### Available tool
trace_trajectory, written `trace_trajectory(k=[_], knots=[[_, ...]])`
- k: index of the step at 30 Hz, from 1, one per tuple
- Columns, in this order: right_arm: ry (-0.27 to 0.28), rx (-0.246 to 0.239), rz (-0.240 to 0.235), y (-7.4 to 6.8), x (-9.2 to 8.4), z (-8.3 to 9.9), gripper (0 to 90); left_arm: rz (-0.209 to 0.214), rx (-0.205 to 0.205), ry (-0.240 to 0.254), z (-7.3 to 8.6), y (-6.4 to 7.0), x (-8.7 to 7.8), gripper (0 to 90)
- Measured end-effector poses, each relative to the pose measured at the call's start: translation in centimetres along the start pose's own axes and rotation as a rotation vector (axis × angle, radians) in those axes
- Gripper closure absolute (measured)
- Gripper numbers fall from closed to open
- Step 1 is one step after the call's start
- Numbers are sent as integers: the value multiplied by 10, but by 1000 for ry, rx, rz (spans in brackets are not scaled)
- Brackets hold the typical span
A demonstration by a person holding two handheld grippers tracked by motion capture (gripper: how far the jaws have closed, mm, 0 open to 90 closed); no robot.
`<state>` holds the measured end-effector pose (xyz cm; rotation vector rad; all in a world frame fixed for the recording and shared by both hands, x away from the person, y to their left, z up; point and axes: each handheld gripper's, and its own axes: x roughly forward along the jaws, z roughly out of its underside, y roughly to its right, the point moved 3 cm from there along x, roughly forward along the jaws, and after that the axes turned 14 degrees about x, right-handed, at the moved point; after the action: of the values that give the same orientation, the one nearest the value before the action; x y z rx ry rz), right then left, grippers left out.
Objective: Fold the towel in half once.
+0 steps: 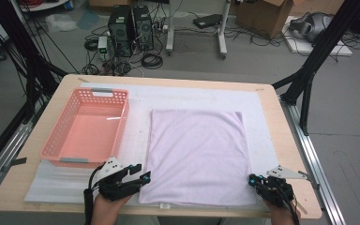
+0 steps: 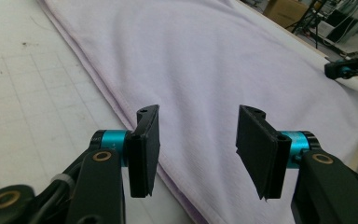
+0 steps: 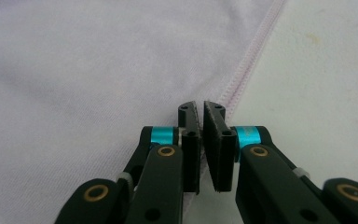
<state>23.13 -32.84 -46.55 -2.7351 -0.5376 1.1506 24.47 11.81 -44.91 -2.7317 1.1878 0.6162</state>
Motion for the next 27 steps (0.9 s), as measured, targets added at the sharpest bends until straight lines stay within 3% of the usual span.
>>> trace_trajectory(k=[3, 5, 6, 7, 13, 14, 16, 18, 20, 24, 27], knots=[[-28, -17, 47, 1, -10, 3, 870, -12, -4, -17, -1, -6, 7, 503], [-42, -5, 37, 2, -15, 6, 845, -31, -6, -39, -1, -8, 11, 503], [-43, 5, 24, 3, -16, 6, 791, -38, -11, -48, -1, -9, 14, 499], [-24, 1, 28, 4, -16, 6, 721, -39, -20, -62, -1, -10, 17, 495], [31, 12, 21, 9, -13, 0, 670, -35, -49, -166, 5, -15, 37, 510], [34, 13, 20, 9, -12, 0, 664, -53, -24, -185, 6, -13, 40, 542], [34, 10, 18, 9, -10, -2, 655, -123, 23, -213, 5, -12, 40, 692], [35, 5, 14, 8, -8, -3, 655, -136, -2, -207, 5, -15, 38, 848], [43, -1, 17, 9, -6, -5, 658, -184, 20, -203, 5, -15, 35, 860], [59, 27, 12, 11, -1, -11, 656, -169, -26, -182, 7, -20, 31, 819], [43, 40, 7, 12, 9, -14, 633, -144, -47, -170, 8, -21, 29, 637]])
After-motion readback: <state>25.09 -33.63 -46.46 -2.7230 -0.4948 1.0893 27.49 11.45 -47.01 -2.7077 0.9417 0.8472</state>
